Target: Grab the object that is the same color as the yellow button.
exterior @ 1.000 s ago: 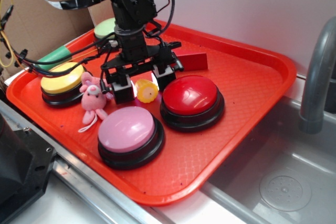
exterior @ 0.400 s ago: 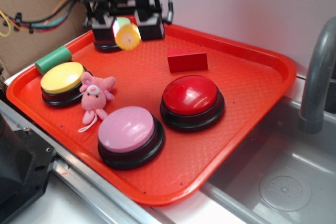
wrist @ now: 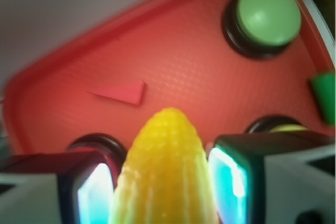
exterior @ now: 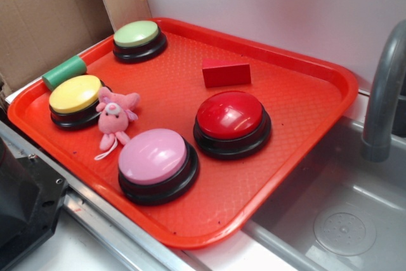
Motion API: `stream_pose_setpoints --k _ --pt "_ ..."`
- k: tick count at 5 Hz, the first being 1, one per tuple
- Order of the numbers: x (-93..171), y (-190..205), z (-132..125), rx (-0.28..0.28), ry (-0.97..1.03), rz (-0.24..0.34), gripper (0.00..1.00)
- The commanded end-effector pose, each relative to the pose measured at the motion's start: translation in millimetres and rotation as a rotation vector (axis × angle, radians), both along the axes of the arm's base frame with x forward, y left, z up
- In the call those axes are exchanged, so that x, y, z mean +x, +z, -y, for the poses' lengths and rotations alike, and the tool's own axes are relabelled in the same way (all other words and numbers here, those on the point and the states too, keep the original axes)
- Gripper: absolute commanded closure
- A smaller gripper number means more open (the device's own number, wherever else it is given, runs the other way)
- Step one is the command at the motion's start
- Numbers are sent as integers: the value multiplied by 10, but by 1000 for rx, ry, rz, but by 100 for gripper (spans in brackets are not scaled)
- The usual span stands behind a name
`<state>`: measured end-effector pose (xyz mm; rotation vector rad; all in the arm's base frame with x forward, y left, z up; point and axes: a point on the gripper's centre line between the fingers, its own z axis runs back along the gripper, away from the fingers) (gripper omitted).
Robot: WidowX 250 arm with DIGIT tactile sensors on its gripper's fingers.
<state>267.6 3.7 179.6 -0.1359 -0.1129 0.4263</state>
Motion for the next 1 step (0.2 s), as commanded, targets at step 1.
stream_pose_setpoints --k 1 --pt "74 234 -200 47 4 85 100"
